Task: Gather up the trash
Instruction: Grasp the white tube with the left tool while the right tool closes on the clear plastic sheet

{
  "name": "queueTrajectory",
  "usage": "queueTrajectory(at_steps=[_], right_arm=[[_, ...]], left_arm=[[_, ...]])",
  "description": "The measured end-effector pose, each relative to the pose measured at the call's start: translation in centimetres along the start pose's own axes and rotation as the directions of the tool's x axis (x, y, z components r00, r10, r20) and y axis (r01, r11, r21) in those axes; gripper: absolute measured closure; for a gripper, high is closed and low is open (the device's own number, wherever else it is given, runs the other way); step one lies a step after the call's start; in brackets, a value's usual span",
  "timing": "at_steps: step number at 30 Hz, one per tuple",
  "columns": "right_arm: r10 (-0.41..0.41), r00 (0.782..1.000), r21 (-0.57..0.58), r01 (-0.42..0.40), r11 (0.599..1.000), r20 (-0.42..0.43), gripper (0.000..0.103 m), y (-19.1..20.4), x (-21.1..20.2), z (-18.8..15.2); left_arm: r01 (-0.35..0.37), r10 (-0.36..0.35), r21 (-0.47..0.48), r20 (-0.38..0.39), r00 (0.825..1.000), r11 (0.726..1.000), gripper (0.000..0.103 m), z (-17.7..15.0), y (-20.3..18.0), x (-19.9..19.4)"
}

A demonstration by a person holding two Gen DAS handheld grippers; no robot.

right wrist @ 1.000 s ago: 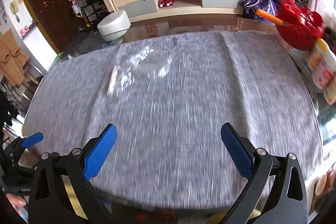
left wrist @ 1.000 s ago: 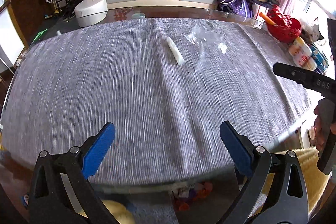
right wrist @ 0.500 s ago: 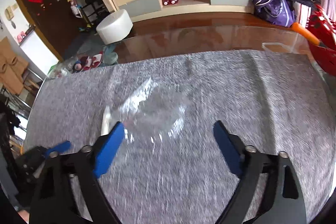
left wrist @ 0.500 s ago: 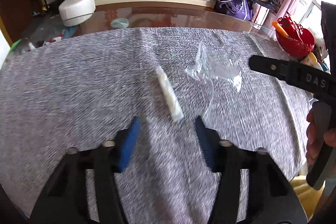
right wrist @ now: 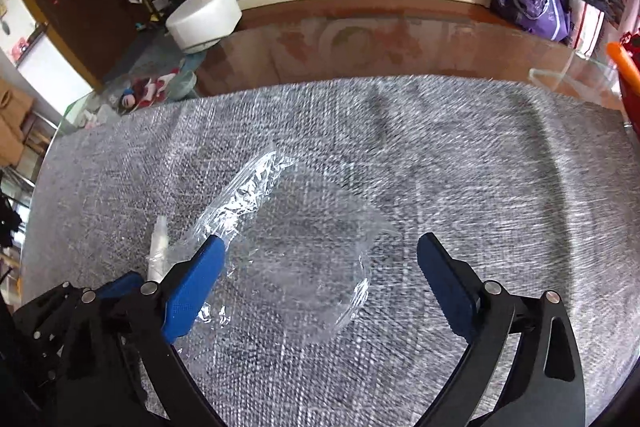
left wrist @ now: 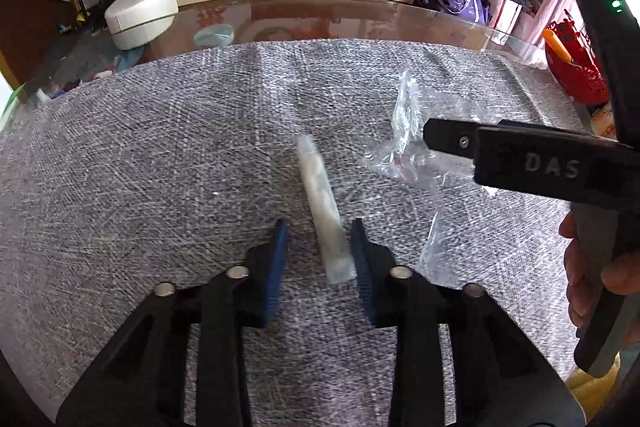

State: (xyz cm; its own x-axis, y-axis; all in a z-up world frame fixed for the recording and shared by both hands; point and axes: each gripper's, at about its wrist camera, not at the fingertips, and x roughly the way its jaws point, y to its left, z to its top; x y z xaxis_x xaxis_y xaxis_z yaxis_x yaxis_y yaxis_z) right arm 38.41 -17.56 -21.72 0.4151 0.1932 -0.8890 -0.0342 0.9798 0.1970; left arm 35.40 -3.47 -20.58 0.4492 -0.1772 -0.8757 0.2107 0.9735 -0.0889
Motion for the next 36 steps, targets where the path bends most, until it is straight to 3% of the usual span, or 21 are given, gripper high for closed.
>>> queueTrajectory(at_steps=[1, 4, 6, 9, 19, 28, 36], right_arm=[[-0.011, 1.000, -0.005, 0.011, 1.000, 0.014, 0.018, 0.1, 0.0, 0.0], [-0.051, 0.998, -0.043, 0.052, 0.998, 0.039, 0.047, 0.9, 0.0, -0.3], [-0.055, 0.997, -0.046, 0.057, 0.997, 0.047, 0.080, 0.9, -0.1, -0.4], [-0.001, 0.999, -0.048, 0.003, 0.999, 0.050, 0.087, 0.8, -0.6, -0.6], [0.034, 0.996, -0.028, -0.032, 0.999, 0.079, 0.090, -0.7, -4.0, -3.1], [0.032, 0.987, -0.066, -0.022, 0.998, 0.157, 0.090, -0.4, -12.4, -7.2], [0.032, 0.974, -0.086, -0.012, 0.996, 0.226, 0.090, -0.4, -19.8, -12.5]], left_arm=[[-0.012, 0.012, 0.003, 0.002, 1.000, 1.000, 0.089, 0.0, 0.2, 0.0], [0.001, -0.001, -0.001, 0.005, 1.000, 1.000, 0.090, 0.0, 0.8, -0.1], [0.002, -0.002, 0.001, 0.006, 1.000, 1.000, 0.090, 0.0, 0.7, -0.2], [-0.008, 0.008, 0.013, 0.013, 1.000, 1.000, 0.091, -0.1, 0.4, -0.1], [0.031, -0.031, 0.037, -0.010, 0.999, 0.999, 0.091, -2.4, -0.5, -2.1], [0.014, -0.017, 0.033, 0.103, 0.994, 0.999, 0.091, -5.4, -1.4, -10.9], [0.021, -0.030, 0.048, 0.185, 0.982, 0.999, 0.091, -10.1, -3.4, -18.9]])
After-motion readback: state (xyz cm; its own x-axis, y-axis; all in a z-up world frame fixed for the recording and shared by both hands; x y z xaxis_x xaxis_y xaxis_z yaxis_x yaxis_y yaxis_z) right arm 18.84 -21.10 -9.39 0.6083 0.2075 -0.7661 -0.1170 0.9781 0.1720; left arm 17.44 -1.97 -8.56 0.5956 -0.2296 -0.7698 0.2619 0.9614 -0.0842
